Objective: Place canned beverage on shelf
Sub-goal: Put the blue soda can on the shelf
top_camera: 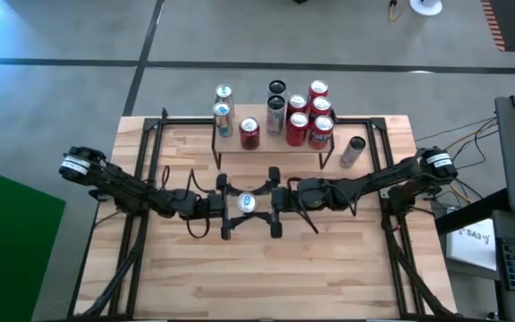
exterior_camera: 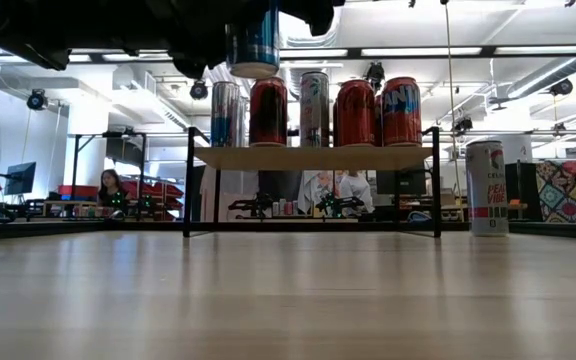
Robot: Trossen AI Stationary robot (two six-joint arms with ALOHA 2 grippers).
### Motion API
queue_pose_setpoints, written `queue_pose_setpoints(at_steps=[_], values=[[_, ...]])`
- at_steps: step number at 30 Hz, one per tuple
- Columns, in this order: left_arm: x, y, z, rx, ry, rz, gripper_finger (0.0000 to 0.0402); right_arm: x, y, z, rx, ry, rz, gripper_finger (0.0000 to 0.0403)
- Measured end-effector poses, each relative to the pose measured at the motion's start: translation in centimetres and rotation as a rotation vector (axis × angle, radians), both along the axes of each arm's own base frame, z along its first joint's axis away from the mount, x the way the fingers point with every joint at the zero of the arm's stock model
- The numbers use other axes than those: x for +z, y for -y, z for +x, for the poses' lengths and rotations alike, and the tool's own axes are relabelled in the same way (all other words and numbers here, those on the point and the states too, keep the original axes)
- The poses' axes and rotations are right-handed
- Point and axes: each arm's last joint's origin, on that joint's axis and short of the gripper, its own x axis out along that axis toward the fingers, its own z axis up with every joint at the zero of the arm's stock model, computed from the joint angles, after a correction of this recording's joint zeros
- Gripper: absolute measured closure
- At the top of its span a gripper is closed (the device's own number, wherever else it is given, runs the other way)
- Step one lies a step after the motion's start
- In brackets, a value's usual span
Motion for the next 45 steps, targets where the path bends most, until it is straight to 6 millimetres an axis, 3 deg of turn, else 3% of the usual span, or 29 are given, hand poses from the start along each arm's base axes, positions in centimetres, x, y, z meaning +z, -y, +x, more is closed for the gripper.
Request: queue_pose_setpoints(at_steps=[7, 21, 33, 45], values=[[0.0, 0.0, 0.0, -0.001, 0.000, -0.012, 0.0090, 0.0, 0.0, -0.1, -0.003, -0.007, -0.003, 0.0198], [1.2, -0.1, -0.7, -0.004, 0.015, -0.021, 0.0086, 1.7, 0.8, -2.3, -0.090, -0.100, -0.045, 0.0185], [2.9, -0.3, -1.6, -0.006, 0.070, -0.027, 0.0086, 0.9, 1.0, -2.8, -0.123, -0.201, -0.035, 0.0184], [2.9, -0.2, -1.2, 0.003, 0.143, -0.005, 0.0086, 0.2, 0.9, -2.8, -0.117, -0.221, -0.038, 0.0184]])
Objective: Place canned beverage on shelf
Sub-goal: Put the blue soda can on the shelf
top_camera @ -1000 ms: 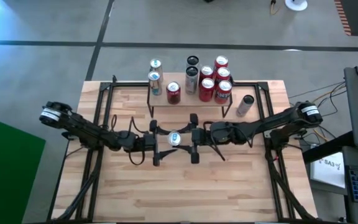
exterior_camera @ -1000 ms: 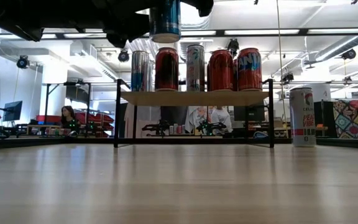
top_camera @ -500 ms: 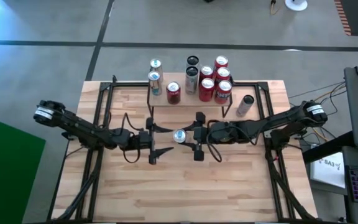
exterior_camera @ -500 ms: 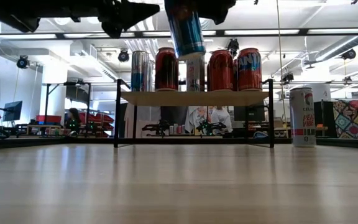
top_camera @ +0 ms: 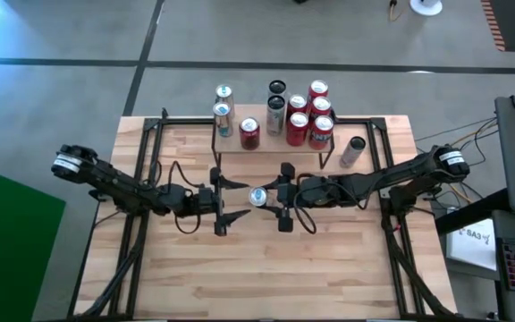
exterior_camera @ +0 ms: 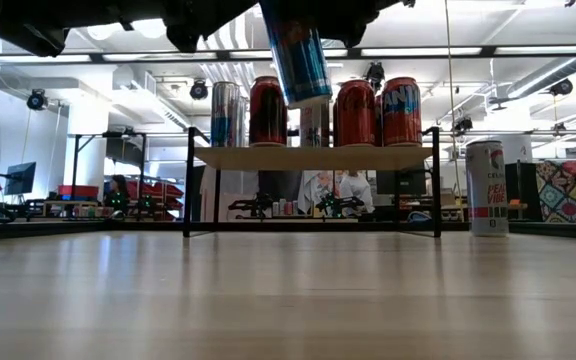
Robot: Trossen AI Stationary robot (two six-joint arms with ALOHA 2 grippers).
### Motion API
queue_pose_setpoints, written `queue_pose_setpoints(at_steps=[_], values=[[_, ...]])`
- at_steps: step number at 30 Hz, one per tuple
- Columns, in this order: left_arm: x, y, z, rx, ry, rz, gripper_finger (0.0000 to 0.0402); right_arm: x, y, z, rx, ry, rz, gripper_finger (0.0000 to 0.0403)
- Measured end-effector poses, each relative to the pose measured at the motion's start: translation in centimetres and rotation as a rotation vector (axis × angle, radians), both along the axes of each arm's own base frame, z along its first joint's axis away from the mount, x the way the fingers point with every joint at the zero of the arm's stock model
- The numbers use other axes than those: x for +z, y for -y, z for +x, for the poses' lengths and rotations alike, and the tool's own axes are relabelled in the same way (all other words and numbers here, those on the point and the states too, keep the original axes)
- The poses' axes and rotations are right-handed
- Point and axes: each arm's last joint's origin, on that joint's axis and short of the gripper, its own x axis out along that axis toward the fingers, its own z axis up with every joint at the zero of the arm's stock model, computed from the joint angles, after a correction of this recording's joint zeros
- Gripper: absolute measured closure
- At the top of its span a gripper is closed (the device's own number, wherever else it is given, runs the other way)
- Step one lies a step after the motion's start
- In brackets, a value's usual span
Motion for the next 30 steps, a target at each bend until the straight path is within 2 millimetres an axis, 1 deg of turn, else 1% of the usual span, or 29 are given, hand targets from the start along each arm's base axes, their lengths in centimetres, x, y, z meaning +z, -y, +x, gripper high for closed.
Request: queue_pose_setpoints(at_steps=[5, 11, 18, 23, 27, 30], values=[[-0.4, -0.2, 0.3, 0.010, -0.010, 0.010, 0.0086, 0.0, 0.0, 0.0, 0.002, 0.007, 0.008, 0.0183], [-0.8, -0.2, 1.4, 0.030, -0.001, 0.039, 0.0086, 0.0, 0.0, 0.1, 0.004, 0.007, 0.009, 0.0183], [-0.9, -0.3, 2.9, 0.049, -0.001, 0.059, 0.0086, 0.0, -0.1, 0.1, 0.027, 0.005, 0.016, 0.0183], [-0.7, -0.2, 3.4, 0.054, 0.002, 0.083, 0.0086, -0.1, -0.1, 0.0, 0.027, 0.003, 0.015, 0.0183], [-0.4, -0.2, 3.5, 0.049, 0.010, 0.081, 0.0095, -0.3, -0.1, 0.0, 0.027, -0.003, 0.014, 0.0183], [-0.4, -0.2, 3.7, 0.047, 0.007, 0.082, 0.0116, -0.4, -0.1, 0.0, 0.027, -0.005, 0.013, 0.0183]])
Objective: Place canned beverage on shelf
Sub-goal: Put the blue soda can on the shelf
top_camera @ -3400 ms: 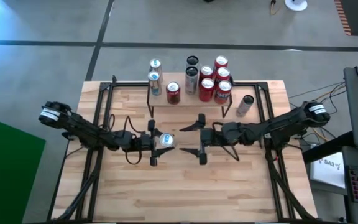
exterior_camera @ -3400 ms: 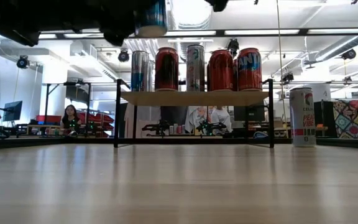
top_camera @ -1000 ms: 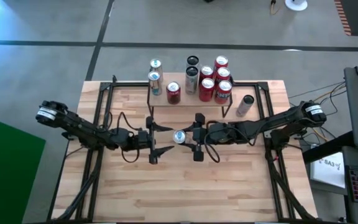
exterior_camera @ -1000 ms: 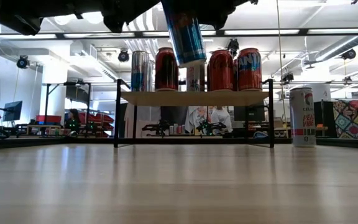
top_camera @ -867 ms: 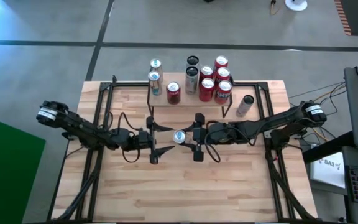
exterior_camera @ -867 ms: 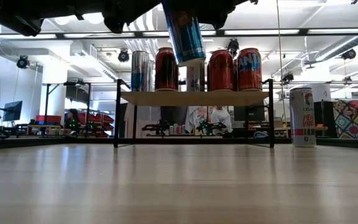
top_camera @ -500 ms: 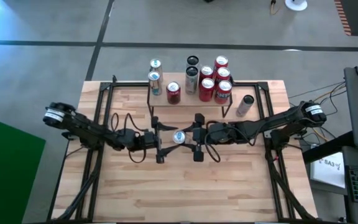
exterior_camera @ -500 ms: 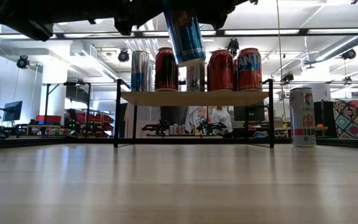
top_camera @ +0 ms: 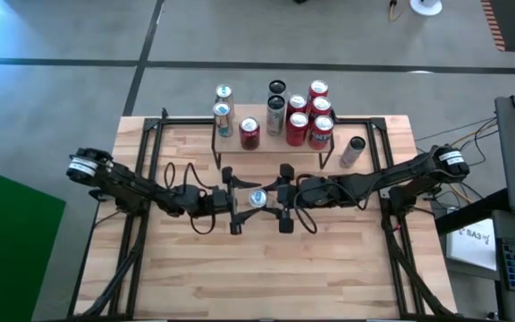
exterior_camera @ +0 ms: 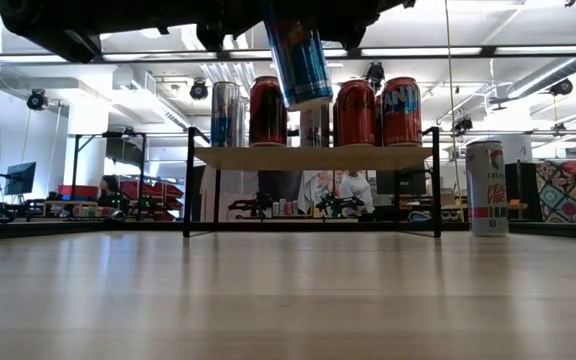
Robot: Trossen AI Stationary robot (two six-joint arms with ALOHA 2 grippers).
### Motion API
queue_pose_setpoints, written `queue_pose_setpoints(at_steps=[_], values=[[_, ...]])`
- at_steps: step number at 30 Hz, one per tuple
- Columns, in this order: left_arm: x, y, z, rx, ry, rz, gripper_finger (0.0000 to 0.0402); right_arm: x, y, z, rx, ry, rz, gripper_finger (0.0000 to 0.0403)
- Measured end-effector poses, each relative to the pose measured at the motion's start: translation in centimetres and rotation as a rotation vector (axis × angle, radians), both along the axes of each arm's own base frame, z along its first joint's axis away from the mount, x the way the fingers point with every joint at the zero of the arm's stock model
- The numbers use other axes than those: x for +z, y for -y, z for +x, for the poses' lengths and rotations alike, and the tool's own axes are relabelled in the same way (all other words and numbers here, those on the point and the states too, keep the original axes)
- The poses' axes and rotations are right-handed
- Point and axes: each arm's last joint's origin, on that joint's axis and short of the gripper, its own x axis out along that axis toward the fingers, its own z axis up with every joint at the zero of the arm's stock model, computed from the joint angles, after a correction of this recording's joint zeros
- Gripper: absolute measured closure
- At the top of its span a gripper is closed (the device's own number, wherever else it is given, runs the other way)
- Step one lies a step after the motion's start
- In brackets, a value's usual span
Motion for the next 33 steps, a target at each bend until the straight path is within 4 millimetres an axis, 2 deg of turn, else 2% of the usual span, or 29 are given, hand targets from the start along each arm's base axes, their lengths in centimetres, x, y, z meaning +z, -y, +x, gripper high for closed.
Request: queue_pose_setpoints(at_steps=[5, 10, 23, 29, 33], values=[[-0.1, 0.0, 0.0, -0.002, -0.004, 0.002, 0.0177, 0.0, 0.0, 0.0, -0.002, 0.003, 0.003, 0.0183], [0.0, 0.0, 0.0, -0.002, -0.006, -0.001, 0.0178, 0.0, 0.0, 0.0, -0.003, 0.004, 0.008, 0.0162], [0.1, -0.2, -0.3, 0.048, -0.027, -0.031, 0.0178, 0.3, 0.2, -0.2, -0.034, 0.009, 0.038, 0.0051], [1.3, -0.6, -1.5, 0.098, -0.052, -0.069, 0.0178, 1.8, 0.6, -1.7, -0.098, 0.010, 0.017, 0.0040], [2.4, -1.3, -3.1, 0.234, -0.131, -0.096, 0.0178, 3.0, 0.9, -3.0, -0.104, 0.017, 0.033, 0.0040]])
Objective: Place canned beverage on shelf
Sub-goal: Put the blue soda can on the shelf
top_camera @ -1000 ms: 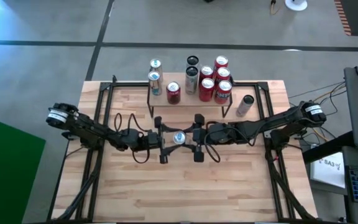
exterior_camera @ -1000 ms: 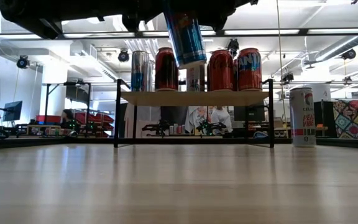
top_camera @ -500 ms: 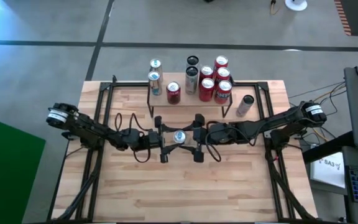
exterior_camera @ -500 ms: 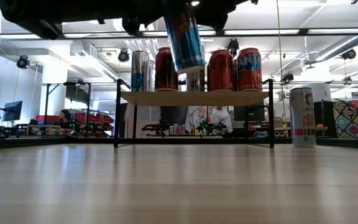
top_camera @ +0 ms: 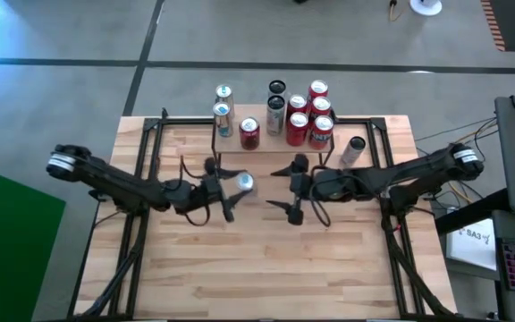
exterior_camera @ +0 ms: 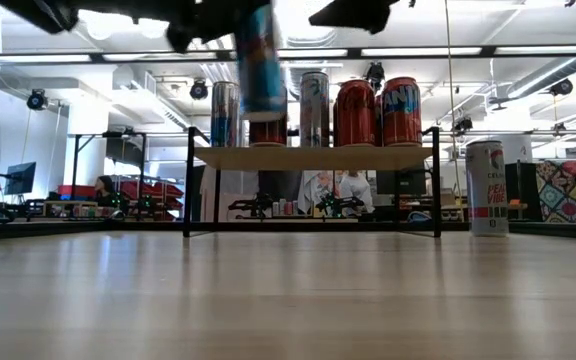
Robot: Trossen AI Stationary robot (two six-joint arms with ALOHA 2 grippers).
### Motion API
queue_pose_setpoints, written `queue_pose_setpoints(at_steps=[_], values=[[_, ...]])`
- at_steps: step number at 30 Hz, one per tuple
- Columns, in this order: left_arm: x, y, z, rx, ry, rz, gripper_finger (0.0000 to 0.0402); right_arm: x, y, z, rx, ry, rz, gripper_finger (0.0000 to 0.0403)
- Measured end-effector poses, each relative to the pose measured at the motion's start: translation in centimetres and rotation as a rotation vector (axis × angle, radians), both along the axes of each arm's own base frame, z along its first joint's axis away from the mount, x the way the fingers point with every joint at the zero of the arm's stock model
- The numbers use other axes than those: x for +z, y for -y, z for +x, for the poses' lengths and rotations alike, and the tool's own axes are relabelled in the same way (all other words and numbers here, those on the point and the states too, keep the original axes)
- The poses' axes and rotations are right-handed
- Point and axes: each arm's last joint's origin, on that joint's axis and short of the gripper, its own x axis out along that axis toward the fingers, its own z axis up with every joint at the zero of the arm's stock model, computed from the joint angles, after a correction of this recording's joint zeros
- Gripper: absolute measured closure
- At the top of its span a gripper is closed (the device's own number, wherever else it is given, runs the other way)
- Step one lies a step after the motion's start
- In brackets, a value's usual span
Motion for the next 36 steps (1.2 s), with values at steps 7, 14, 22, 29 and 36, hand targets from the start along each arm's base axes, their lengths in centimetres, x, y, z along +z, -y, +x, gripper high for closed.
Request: queue_pose_setpoints(at_steps=[7, 14, 22, 29, 36], values=[[2.6, -1.9, -3.0, 0.244, -0.078, -0.023, 0.0178, 1.0, 0.2, -0.9, 0.001, 0.022, 0.002, 0.0039], [4.5, -4.5, -4.7, 0.357, 0.016, -0.086, 0.0178, 0.5, 0.1, -0.5, 0.002, 0.000, -0.005, 0.0039], [4.5, -6.8, -4.8, 0.443, 0.051, -0.125, 0.0178, 0.4, 0.1, -0.5, 0.001, 0.001, -0.004, 0.0039], [3.9, -8.0, -4.2, 0.382, -0.024, -0.056, 0.0178, 0.4, 0.1, -0.5, 0.002, 0.000, -0.007, 0.0039], [3.8, -8.9, -4.2, 0.397, -0.031, -0.055, 0.0173, 0.4, 0.1, -0.5, 0.002, -0.001, -0.008, 0.0039]])
